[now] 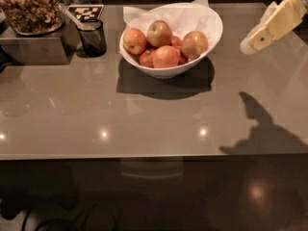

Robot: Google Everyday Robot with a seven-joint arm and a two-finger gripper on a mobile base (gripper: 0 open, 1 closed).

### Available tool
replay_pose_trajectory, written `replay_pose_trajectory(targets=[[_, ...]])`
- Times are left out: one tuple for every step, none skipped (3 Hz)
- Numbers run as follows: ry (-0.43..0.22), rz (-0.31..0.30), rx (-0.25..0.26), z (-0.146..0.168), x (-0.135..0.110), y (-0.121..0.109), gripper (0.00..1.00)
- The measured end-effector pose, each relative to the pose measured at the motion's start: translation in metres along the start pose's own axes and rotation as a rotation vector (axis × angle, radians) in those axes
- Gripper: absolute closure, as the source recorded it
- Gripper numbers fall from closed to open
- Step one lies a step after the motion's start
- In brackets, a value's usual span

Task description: Pick apple from white bowl

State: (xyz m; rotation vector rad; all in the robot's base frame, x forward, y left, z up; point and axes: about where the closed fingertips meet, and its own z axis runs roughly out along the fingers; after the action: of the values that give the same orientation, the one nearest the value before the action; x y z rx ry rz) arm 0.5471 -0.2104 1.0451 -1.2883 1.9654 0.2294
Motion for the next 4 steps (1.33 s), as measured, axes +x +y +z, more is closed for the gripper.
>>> replay_pose_trajectory(targets=[[0.028, -0.026, 0.001, 0.030, -0.007, -0.013, 0.00], [0.029, -0.032, -0.002, 0.033, -0.009, -0.012, 0.18], [0.029, -0.032, -0.002, 0.033, -0.009, -0.012, 0.26], [0.013, -0.035, -0.015, 0.044, -0.013, -0.013, 0.28]])
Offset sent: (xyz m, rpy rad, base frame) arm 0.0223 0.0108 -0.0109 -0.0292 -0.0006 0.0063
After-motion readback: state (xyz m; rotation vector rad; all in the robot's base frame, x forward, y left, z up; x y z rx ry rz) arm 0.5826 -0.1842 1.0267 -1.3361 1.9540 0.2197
